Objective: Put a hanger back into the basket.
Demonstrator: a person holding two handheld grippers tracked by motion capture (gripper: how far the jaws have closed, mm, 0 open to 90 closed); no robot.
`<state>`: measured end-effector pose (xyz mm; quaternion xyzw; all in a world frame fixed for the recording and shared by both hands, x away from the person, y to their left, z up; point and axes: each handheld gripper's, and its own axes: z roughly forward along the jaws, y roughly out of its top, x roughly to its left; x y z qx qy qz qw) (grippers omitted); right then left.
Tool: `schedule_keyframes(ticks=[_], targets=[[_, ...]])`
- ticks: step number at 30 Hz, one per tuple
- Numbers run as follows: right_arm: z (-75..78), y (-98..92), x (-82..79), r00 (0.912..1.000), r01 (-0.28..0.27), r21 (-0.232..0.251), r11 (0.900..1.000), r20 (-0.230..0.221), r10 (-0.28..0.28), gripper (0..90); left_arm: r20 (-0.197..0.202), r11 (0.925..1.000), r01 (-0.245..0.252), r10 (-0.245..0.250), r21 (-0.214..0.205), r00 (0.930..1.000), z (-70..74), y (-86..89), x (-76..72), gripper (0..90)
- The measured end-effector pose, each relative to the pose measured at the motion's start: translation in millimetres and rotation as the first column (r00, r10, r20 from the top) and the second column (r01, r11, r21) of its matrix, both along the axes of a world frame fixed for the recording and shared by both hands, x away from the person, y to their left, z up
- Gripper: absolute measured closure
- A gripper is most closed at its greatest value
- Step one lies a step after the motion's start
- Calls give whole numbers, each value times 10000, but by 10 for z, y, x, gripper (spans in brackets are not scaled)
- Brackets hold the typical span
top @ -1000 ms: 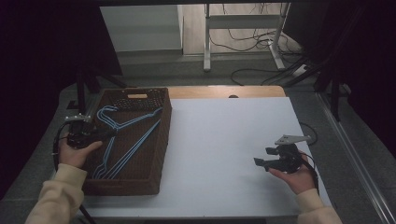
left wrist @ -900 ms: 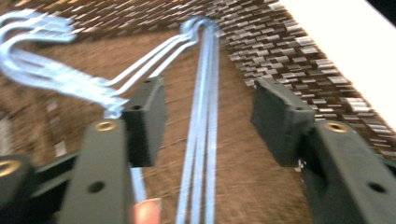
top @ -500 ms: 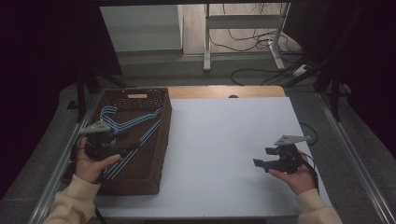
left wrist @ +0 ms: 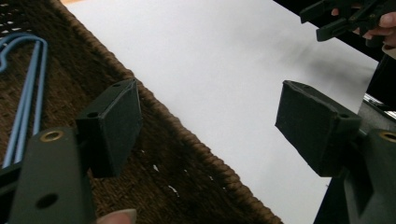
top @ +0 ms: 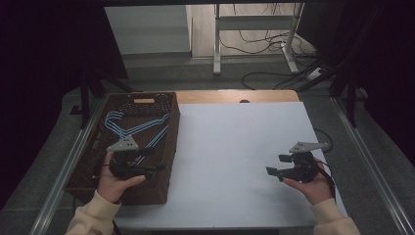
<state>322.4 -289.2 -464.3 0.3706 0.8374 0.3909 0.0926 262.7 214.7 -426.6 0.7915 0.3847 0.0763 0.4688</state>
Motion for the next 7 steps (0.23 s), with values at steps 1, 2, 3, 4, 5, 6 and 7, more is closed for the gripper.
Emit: schedule_keyframes(ticks=[1, 2, 3, 4, 5, 6, 7], targets=[[0, 0, 0, 10000, -3, 2, 10000, 2, 3, 240, -2, 10000, 1, -1, 7, 10000, 2, -4, -2, 226], [0, 0, -1, 10000, -11, 10, 10000, 3, 11, 240, -7, 10000, -6, 6, -15, 10000, 6, -5, -3, 226], [0, -1, -2, 10000, -16, 30, 10000, 7, 16, 240, -22, 10000, -23, 23, -40, 10000, 11, -6, -5, 226], [0, -3, -3, 10000, -14, 63, 10000, 14, 14, 240, -36, 10000, -50, 50, -73, 10000, 18, -5, -7, 223], [2, -5, -6, 10000, -19, 128, 9999, 14, 19, 240, -54, 9999, -86, 86, -89, 9999, 23, -3, -7, 222], [8, -4, -8, 10000, -28, 179, 9998, -11, 29, 240, -70, 9999, -115, 115, -103, 9999, 26, -2, -5, 220], [13, -2, -8, 10000, -39, 218, 9998, 5, 39, 240, -87, 9998, -155, 154, -118, 9998, 29, -2, 0, 218]])
